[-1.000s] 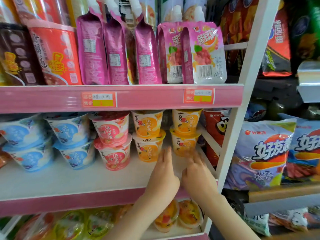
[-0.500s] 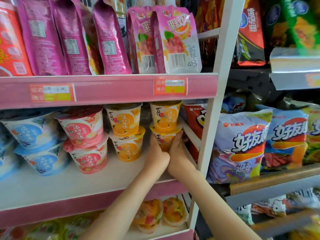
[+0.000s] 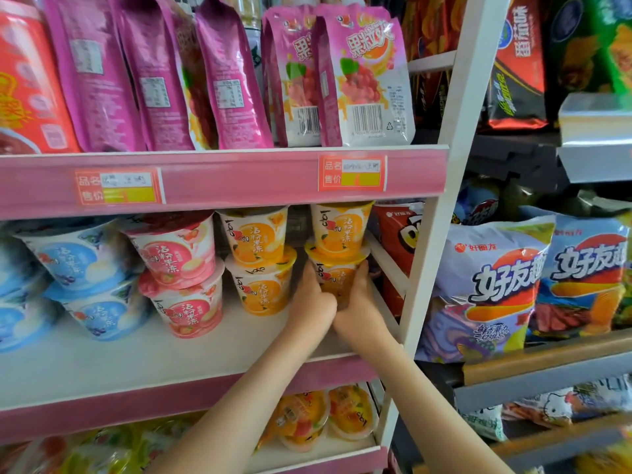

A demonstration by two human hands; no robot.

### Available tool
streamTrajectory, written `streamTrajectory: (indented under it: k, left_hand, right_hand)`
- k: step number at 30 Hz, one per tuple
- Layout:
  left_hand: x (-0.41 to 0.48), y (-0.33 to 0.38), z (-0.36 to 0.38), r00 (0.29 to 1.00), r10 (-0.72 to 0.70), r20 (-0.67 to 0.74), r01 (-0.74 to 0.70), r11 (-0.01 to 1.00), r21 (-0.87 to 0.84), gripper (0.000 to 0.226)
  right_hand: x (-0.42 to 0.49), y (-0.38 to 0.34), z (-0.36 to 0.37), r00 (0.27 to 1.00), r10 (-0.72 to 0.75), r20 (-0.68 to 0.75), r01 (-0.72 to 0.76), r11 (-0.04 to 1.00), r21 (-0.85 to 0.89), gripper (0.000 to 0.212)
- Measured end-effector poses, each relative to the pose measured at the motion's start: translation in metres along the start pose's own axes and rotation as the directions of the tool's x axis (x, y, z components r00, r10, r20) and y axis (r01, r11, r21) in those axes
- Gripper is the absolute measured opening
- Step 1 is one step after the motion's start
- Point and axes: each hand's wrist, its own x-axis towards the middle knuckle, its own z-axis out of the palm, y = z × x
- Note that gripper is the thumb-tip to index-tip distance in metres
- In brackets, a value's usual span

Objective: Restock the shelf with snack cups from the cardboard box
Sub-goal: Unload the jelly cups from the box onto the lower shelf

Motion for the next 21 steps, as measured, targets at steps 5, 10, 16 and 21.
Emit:
streamTrajectory:
  k: [5, 10, 16, 21]
  left_hand:
    - [0.002, -0.006, -0.002, 1.0, 0.007, 0.01, -0.007, 1.0, -0.016, 0.069]
    - [0.01, -0.011, -0.004, 1.0, 0.01, 0.009, -0.01, 1.0, -0.029, 0.073]
    - [0.016, -0.02, -0.006, 1.0, 0.008, 0.012, -0.007, 0.999, -0.045, 0.077]
    - [0.011, -0.027, -0.009, 1.0, 0.026, 0.005, -0.026, 0.999, -0.021, 0.081]
  right_hand:
    - [0.011, 0.002, 0.001, 0.996, 0.094, 0.005, -0.094, 0.989, 0.111, 0.1]
    - [0.022, 0.0, -0.001, 0.987, 0.158, -0.017, -0.154, 0.978, 0.138, 0.092]
    - [0.012, -0.003, 0.002, 0.988, 0.151, -0.016, -0.149, 0.986, 0.069, 0.09]
    - [-0.002, -0.007, 0.006, 0.993, 0.112, -0.037, -0.111, 0.994, 0.025, 0.09]
